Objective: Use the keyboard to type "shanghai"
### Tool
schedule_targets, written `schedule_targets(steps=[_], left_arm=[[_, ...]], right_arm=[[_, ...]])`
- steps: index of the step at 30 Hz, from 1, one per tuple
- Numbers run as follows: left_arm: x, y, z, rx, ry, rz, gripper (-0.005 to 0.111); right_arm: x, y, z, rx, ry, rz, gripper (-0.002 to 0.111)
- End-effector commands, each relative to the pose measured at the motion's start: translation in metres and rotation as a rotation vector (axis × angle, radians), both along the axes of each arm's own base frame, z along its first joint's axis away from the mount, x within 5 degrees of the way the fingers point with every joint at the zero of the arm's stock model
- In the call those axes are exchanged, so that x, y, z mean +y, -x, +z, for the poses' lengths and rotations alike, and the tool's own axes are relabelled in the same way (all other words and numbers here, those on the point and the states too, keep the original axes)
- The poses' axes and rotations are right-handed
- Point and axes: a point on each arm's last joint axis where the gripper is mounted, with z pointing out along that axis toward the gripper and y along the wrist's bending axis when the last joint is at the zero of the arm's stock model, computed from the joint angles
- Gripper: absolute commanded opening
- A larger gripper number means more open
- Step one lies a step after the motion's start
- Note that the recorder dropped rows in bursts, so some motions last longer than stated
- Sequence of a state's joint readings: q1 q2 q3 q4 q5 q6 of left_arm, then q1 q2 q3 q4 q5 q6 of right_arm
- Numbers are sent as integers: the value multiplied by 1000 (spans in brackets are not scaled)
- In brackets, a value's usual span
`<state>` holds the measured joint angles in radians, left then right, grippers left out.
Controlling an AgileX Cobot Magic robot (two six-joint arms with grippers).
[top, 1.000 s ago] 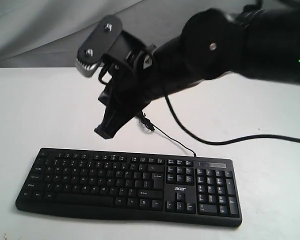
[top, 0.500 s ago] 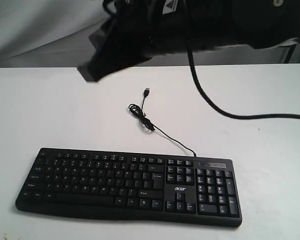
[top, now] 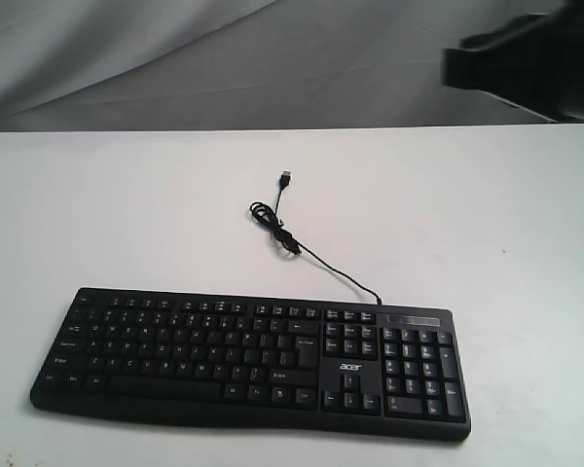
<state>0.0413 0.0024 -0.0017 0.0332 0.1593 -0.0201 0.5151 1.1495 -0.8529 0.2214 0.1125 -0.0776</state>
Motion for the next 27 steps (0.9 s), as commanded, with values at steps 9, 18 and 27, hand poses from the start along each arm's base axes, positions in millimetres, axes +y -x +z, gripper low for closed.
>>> schedule_targets(steps=[9, 18, 27], left_arm=[[0, 0, 0, -7, 2, -6, 0], [0, 0, 0, -7, 2, -6, 0], [0, 0, 0, -7, 2, -6, 0]], right_arm=[[-128, 108, -58, -207, 54, -514, 0], [-130, 145, -103, -262, 6, -550, 0], [-130, 157, -130, -242, 25, -561, 0]])
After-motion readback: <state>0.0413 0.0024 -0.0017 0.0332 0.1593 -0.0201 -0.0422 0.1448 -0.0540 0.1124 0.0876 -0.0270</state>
